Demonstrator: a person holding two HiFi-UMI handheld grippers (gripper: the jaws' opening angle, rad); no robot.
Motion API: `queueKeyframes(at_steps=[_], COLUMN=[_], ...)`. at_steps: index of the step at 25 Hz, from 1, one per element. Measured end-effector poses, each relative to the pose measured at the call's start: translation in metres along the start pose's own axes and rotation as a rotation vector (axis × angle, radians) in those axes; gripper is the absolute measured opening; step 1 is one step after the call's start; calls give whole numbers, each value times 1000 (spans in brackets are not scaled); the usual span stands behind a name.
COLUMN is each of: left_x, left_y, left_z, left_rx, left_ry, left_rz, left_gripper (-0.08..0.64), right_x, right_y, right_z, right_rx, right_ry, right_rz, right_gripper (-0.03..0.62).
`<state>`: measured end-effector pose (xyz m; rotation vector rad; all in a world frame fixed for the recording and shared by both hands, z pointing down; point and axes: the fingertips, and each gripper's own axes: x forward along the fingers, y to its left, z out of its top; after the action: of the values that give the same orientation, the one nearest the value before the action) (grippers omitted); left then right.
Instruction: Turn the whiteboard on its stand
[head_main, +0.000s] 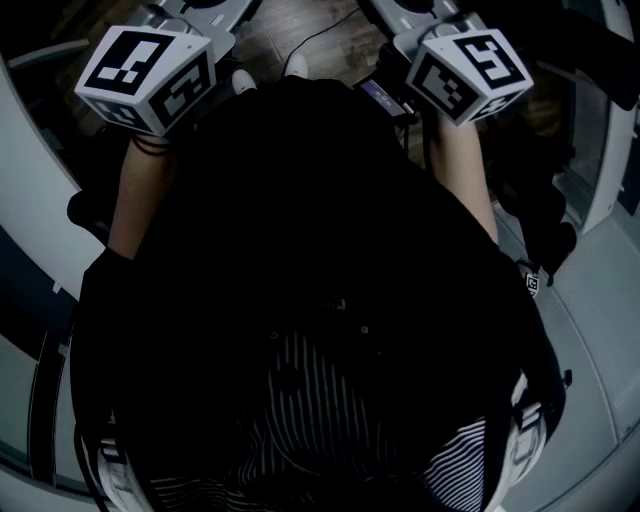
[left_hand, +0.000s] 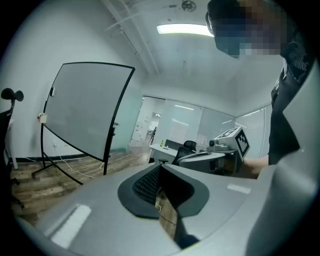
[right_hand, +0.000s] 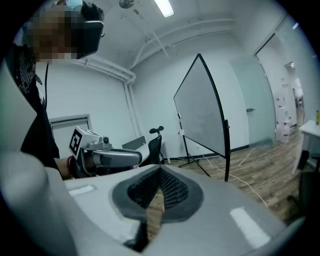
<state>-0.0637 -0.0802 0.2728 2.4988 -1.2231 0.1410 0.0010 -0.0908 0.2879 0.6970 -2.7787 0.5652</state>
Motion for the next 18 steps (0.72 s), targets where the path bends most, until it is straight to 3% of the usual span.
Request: queueKeyframes(at_steps=[4,10,18], left_x=[-2,8,-2], left_y=[0,-6,4], left_z=[3,3,3], left_rx=[-30,-78,-51], left_ry=[-8,-9,8], left_rz=[-14,-27,29], left_gripper=[2,3,3], right_x=[-1,-15,-11], right_y=[-4,-18,-20], right_z=[-1,-3,-16], right_rx=[20,129,200], right_ry=[-1,-34,-49], right_rz=[-2,13,35], right_gripper=[0,0,0])
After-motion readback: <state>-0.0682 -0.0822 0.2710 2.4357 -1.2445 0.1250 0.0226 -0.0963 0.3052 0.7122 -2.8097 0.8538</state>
